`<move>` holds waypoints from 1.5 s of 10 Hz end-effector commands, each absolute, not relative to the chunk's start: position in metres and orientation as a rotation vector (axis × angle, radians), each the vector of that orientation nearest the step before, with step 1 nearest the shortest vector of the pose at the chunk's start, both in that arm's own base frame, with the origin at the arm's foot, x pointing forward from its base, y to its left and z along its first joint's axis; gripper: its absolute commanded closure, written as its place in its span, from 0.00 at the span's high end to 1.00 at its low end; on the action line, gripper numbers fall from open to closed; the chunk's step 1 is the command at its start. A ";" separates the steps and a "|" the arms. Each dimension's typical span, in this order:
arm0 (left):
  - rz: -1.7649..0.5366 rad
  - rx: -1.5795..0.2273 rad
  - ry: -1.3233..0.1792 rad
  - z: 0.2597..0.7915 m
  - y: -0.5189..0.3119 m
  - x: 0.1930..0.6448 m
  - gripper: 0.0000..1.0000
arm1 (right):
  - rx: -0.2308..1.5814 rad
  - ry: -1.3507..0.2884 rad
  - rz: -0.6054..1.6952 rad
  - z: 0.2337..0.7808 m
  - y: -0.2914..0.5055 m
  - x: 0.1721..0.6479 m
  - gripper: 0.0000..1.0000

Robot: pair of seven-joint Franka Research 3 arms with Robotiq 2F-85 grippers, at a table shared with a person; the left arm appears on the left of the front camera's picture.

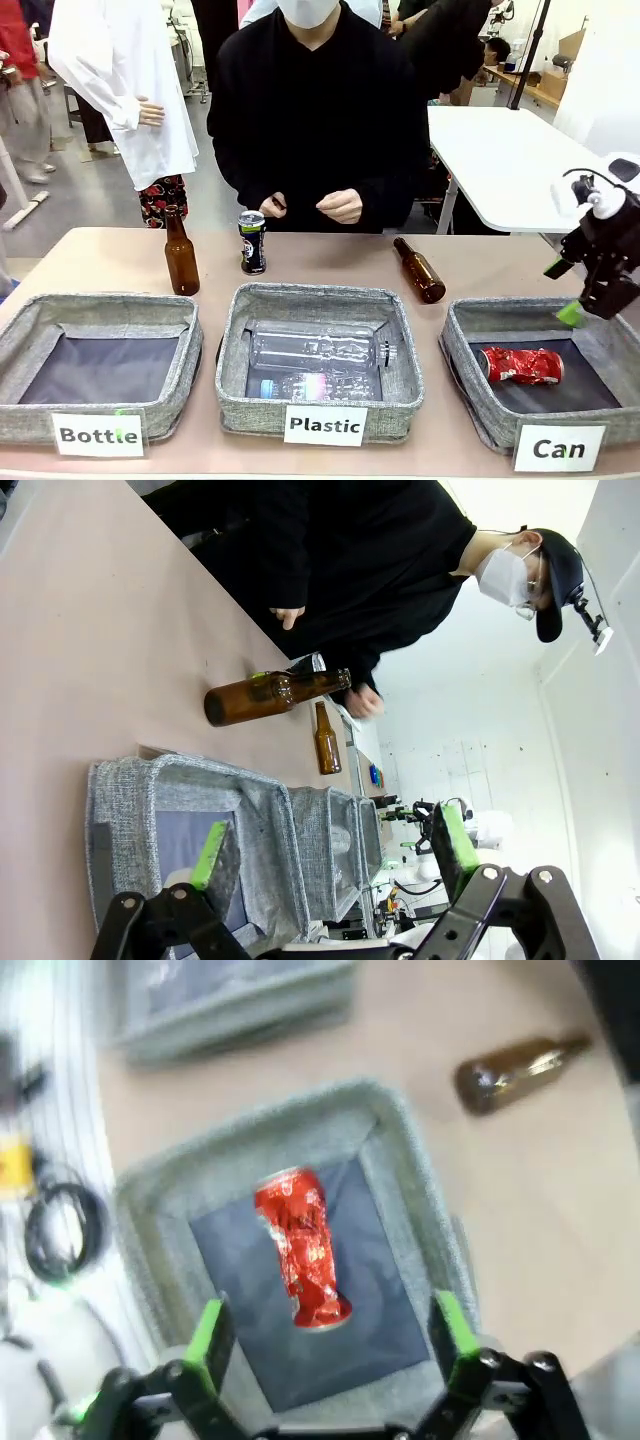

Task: Sort the can waste into the basket.
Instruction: Pick up the can waste from the table and place it in the right Fabric basket.

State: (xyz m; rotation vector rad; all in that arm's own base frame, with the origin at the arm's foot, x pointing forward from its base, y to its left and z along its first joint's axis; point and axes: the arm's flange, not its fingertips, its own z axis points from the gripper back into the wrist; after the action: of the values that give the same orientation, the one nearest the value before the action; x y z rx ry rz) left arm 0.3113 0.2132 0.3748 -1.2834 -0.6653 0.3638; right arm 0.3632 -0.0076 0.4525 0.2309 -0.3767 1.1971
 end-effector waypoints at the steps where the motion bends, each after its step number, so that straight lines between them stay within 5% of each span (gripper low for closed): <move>1: 0.350 -1.295 -0.692 0.374 0.212 0.312 1.00 | 0.588 -0.578 0.584 0.467 -0.004 0.383 1.00; 4: 0.350 -1.295 -0.692 0.374 0.212 0.312 1.00 | 1.017 -0.577 0.214 0.474 -0.035 0.401 1.00; 9: 0.350 -1.295 -0.692 0.374 0.212 0.312 1.00 | 1.307 -0.622 0.013 0.449 -0.093 0.431 1.00; 10: 0.350 -1.295 -0.692 0.374 0.212 0.312 1.00 | 1.137 -0.505 0.170 0.457 -0.076 0.409 1.00; 15: 0.350 -1.295 -0.692 0.374 0.212 0.312 1.00 | 1.137 -0.505 0.170 0.457 -0.076 0.409 1.00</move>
State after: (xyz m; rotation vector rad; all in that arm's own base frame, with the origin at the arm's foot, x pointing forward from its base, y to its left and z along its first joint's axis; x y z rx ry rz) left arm 0.3111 0.2135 0.3749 -1.2842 -0.6657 0.3639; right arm 0.4122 -0.0721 0.4561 1.1426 -0.4958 0.1626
